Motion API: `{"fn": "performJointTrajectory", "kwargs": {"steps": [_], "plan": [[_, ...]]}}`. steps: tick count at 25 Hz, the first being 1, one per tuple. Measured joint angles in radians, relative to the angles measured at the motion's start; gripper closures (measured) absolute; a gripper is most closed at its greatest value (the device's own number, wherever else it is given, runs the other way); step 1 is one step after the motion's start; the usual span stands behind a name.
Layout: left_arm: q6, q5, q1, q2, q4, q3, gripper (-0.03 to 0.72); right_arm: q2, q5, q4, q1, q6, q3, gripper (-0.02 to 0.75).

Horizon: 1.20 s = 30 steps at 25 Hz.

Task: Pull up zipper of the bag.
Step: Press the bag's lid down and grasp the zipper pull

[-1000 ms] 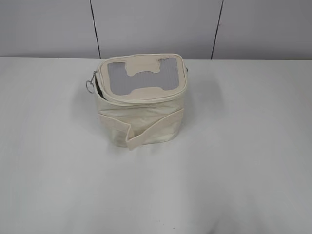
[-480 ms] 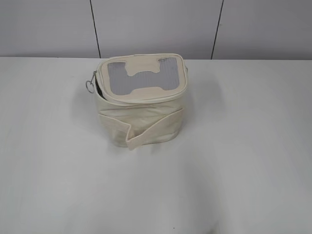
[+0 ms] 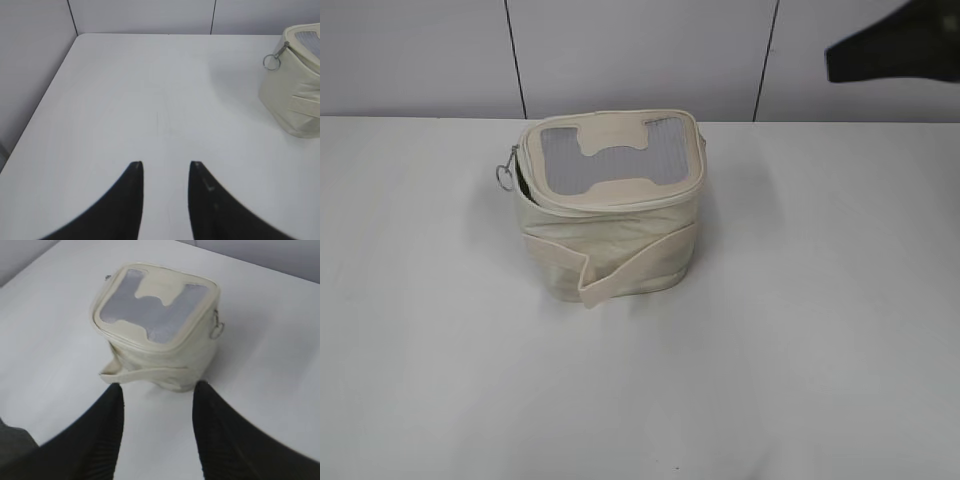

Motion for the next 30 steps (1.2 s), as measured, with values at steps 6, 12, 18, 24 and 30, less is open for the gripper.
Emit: {"fn": "performJointTrajectory", "kwargs": {"steps": [6, 12, 18, 24, 30], "plan": [[0.000, 0.000, -0.001, 0.000, 0.000, 0.000, 0.452, 0.525, 0.178, 0.011, 0.070, -0.050, -0.480, 0.373], [0.000, 0.000, -0.001, 0.000, 0.000, 0.000, 0.452, 0.908, 0.240, -0.073, 0.240, -0.044, -0.932, 0.373], [0.000, 0.000, -0.001, 0.060, -0.007, -0.009, 0.451, 1.192, 0.303, -0.110, 0.328, 0.014, -1.316, 0.372], [0.032, -0.044, -0.001, 0.178, -0.148, -0.019, 0.445, 1.335, 0.347, -0.162, 0.356, 0.097, -1.543, 0.372], [0.120, -0.178, -0.001, 0.325, -0.305, -0.019, 0.445, 1.379, 0.347, -0.237, 0.363, 0.146, -1.559, 0.372]]}}
